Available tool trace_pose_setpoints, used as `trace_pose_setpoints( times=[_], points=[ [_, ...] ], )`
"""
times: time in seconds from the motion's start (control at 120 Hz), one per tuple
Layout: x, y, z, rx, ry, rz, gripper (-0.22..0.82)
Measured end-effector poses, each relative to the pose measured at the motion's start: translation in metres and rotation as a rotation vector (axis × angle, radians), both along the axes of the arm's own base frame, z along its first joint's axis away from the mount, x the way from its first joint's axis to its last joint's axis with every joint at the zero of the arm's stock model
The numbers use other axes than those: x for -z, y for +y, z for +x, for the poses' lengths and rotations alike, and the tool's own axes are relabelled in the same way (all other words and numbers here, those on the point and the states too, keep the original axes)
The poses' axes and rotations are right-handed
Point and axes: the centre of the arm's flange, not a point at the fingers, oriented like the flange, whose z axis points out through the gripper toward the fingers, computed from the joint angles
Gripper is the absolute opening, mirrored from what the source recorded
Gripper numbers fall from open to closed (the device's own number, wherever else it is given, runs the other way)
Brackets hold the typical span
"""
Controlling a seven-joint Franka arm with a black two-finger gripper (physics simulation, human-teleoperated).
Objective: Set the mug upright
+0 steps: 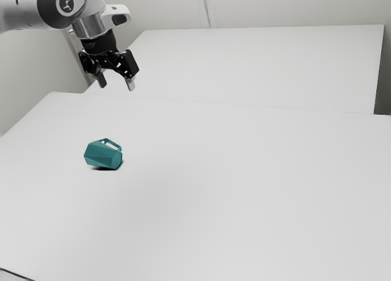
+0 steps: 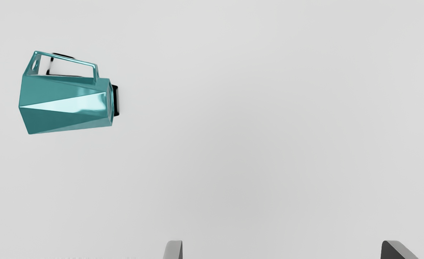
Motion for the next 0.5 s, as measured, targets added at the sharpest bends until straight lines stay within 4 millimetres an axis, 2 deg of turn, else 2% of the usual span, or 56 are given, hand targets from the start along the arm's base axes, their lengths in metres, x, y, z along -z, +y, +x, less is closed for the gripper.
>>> trace_pose_setpoints(
  times=[0.15, 0.242, 0.325, 0.5],
  points=[
    [-0.001, -0.003, -0.001, 0.005, 0.004, 0.000, 0.60],
    [-0.004, 0.007, -0.004, -0.011, 0.007, -0.001, 0.60],
    [-0.008, 0.032, -0.007, -0.057, 0.012, -0.003, 0.60],
    [-0.019, 0.104, -0.025, -0.183, 0.015, -0.012, 0.60]
  ],
)
